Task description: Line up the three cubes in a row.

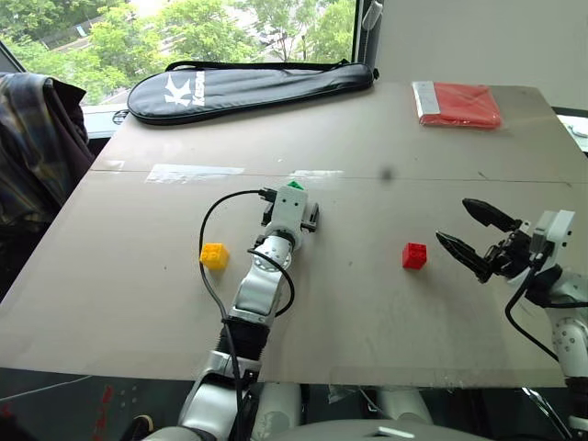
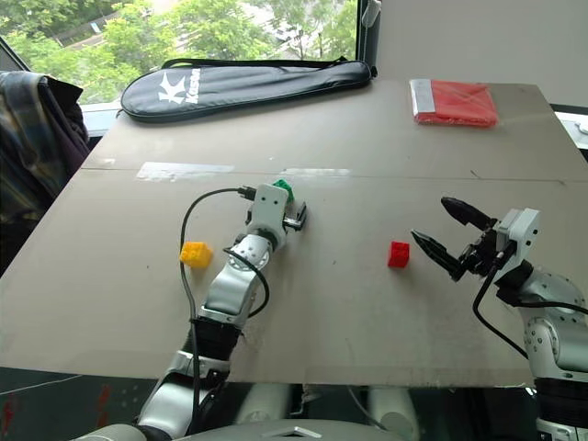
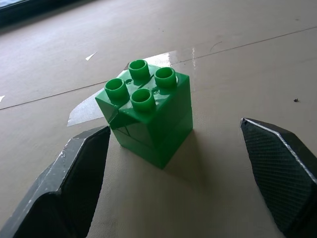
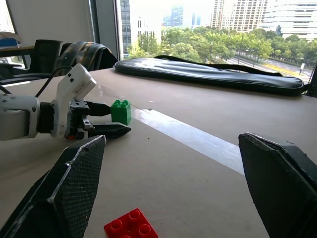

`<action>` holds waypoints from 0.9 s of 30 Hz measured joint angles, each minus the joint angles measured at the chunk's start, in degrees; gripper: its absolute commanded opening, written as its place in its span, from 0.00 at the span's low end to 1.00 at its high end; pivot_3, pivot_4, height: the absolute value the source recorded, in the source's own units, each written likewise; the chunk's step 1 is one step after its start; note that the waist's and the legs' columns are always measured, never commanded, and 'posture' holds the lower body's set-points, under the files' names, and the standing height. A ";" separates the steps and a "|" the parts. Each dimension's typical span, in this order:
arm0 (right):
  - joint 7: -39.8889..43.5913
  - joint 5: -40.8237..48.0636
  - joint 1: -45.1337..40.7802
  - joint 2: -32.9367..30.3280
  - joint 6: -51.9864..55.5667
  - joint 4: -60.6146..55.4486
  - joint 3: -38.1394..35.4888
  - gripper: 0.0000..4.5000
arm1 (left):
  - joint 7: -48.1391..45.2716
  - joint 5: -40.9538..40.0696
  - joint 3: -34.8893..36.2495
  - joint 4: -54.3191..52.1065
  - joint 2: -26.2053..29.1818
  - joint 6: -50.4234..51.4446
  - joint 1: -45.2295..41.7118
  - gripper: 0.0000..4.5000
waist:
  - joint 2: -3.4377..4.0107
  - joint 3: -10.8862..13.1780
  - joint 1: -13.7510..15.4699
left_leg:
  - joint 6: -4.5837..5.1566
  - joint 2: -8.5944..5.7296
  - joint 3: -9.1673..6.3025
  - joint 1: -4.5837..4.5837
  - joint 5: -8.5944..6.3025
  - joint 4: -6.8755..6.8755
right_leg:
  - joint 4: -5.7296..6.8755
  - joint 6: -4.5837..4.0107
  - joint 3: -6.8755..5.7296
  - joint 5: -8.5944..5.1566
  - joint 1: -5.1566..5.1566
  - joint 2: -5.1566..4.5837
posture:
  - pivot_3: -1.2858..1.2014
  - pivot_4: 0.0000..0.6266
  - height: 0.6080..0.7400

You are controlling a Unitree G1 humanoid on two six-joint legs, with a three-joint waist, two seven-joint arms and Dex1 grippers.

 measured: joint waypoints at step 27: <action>-1.85 -0.06 1.01 1.18 1.08 -1.68 -0.35 1.00 | -19.25 -7.00 5.01 14.88 6.57 -11.82 -6.45 0.64 | 0.02 -0.02 -0.16 | 0.00 0.01 0.00 -0.07 0.00 0.01 | -0.02 0.00 -0.10 0.00 -0.02 0.00 | 0.52 0.24 0.76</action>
